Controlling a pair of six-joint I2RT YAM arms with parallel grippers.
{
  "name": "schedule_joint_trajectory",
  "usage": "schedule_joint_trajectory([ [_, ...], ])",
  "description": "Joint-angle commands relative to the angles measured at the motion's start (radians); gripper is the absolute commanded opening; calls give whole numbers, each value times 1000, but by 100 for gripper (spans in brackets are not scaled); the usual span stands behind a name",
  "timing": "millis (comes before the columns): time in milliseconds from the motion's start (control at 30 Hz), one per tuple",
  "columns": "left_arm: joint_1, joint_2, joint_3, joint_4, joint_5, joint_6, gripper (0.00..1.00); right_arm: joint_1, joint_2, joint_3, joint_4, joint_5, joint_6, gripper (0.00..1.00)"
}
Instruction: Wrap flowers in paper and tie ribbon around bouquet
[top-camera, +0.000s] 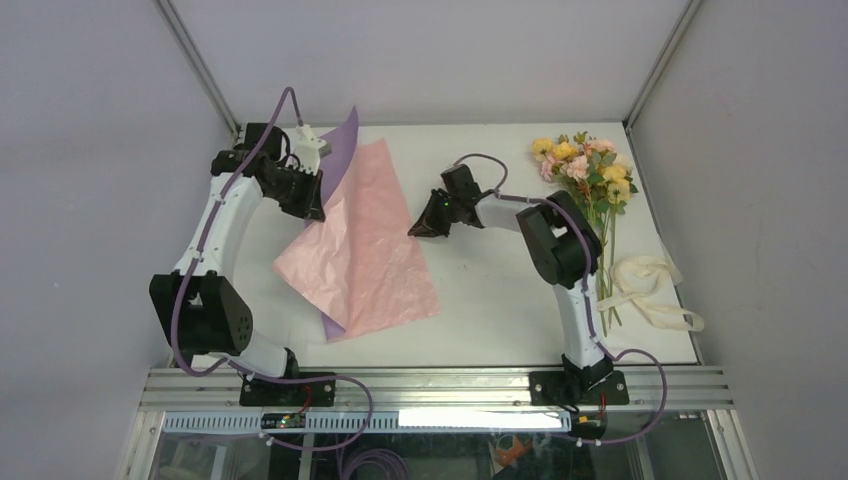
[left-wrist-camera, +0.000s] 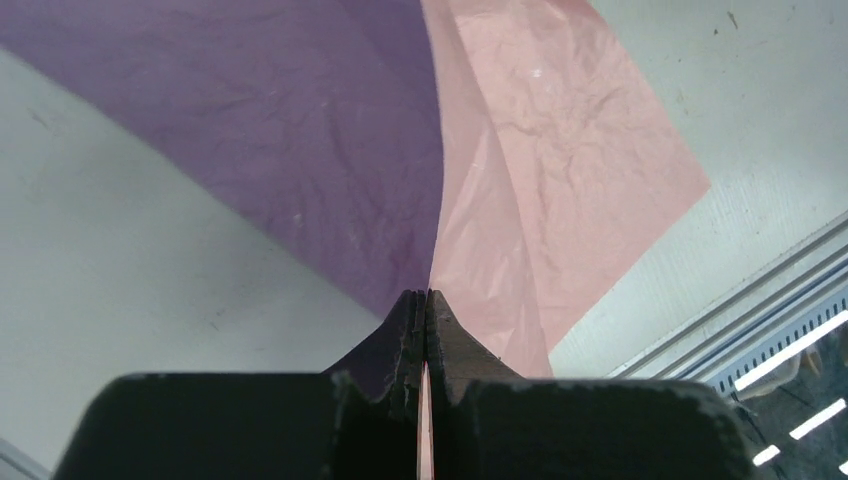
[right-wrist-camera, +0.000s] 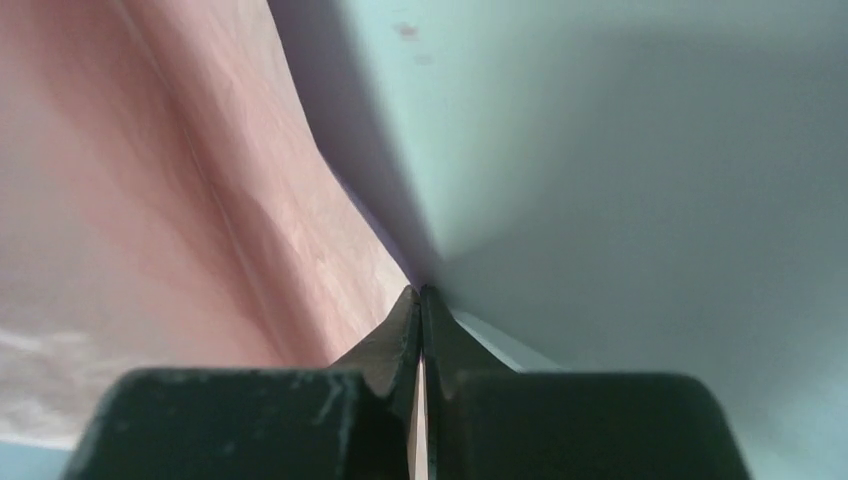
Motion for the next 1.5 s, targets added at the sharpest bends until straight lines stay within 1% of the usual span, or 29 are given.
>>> schedule_joint_trajectory([
  [0,19,-100,77,45,-36,16,0,-95,-233,-158,15,237,16,0],
  [133,31,-103,70,80,-84,9,0,-157,-459,-388,-7,320,-20,0],
  [200,31,-86,61,108,-113,-2,0,-174,-578,-476,-82,385,-41,0],
  [233,31,-71,63,122,-134,-12,0,-178,-640,-516,-147,429,-54,0],
  [333,32,15,89,168,-210,-43,0,-181,-817,-628,-255,528,-39,0],
  [433,31,173,165,190,-297,-50,0,-178,-943,-723,-319,518,7,0],
  [567,18,346,298,173,-387,-20,0,-179,-1032,-749,-420,528,-4,0],
  [667,0,435,380,139,-413,16,0,-182,-1016,-698,-546,525,-29,0],
  [733,-14,483,422,114,-446,40,0,-182,-1003,-687,-588,510,-33,0],
  [833,-27,507,432,102,-467,59,0,-184,-992,-650,-644,526,-68,0],
  [867,-27,506,425,100,-464,55,0,-186,-989,-628,-670,537,-83,8],
  [933,-27,500,415,91,-454,54,0,-193,-989,-576,-727,561,-106,29],
  [967,-27,496,409,83,-449,58,8,-202,-993,-550,-755,577,-120,44],
  [1000,-27,492,404,80,-447,61,24,-209,-998,-522,-782,597,-136,51],
  [1033,-27,490,400,79,-447,65,45,-225,-1003,-490,-808,619,-154,55],
  [1067,-27,487,402,77,-450,69,68,-252,-1009,-450,-836,644,-177,56],
  [1100,-27,484,410,75,-463,70,86,-275,-1011,-410,-857,667,-211,57],
  [1133,-27,478,425,73,-482,64,98,-302,-1007,-365,-883,703,-256,57],
  [1233,-27,421,504,48,-560,8,99,-416,-936,-205,-956,761,-438,57],
  [1267,-27,385,519,48,-581,-19,99,-461,-879,-150,-997,776,-486,55],
  [1300,-27,335,521,49,-587,-46,99,-493,-812,-101,-1050,803,-525,50],
  [1333,-29,285,512,48,-555,-58,99,-523,-738,-49,-1096,834,-550,43],
  [1367,-33,236,496,49,-519,-58,99,-550,-677,-17,-1117,850,-571,39],
  [1467,-52,96,398,27,-429,-11,99,-615,-550,44,-1077,838,-613,36],
])
